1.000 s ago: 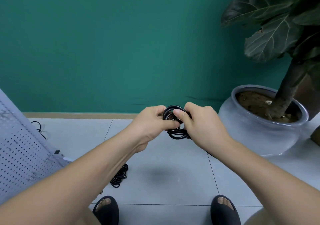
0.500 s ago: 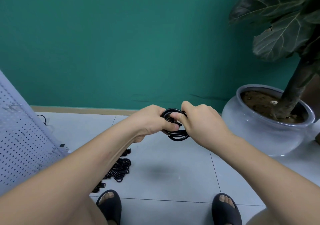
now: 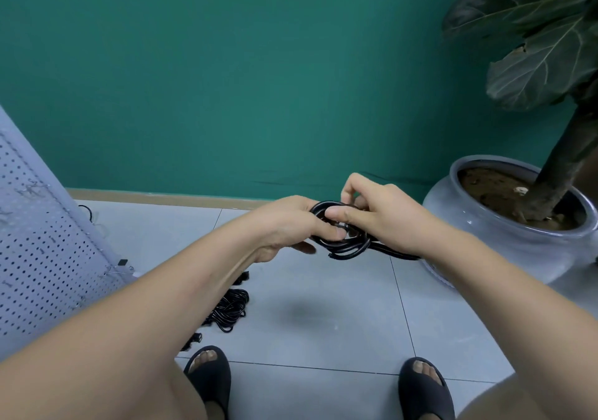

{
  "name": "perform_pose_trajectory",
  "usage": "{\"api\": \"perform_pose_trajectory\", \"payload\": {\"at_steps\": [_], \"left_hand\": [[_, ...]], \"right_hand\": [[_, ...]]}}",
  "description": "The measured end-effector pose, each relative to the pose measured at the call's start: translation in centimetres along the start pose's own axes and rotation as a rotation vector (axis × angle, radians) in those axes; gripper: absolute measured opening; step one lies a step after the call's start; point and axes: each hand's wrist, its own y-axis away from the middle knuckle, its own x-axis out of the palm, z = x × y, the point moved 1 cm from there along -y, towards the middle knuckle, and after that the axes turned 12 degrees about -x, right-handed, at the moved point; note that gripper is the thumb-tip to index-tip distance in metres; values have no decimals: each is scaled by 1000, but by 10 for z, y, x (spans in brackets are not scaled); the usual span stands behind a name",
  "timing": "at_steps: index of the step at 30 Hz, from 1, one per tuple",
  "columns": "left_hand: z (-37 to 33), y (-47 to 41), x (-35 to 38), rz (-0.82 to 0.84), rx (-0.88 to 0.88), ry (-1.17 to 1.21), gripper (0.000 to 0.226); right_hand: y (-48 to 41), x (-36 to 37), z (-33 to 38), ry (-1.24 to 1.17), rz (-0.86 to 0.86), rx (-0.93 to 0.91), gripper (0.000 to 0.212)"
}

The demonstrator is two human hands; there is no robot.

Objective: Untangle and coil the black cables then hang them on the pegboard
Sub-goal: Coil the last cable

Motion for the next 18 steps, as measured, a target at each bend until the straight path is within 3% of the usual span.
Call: {"api": "perform_pose_trajectory", "payload": {"at_steps": [4, 10, 15, 18], "left_hand": [[7, -1, 1, -55, 24, 28, 13], [-4, -6, 9, -198, 52, 92, 17], [-11, -7, 15, -218, 28, 92, 19], [-12, -6, 13, -199, 12, 49, 16]], "right_hand": [[11, -6, -3, 25, 52, -2, 31], [18, 2, -2, 279, -160, -135, 17], [21, 13, 4, 427, -326, -189, 15], [17, 16, 3, 413, -311, -139, 15]]}}
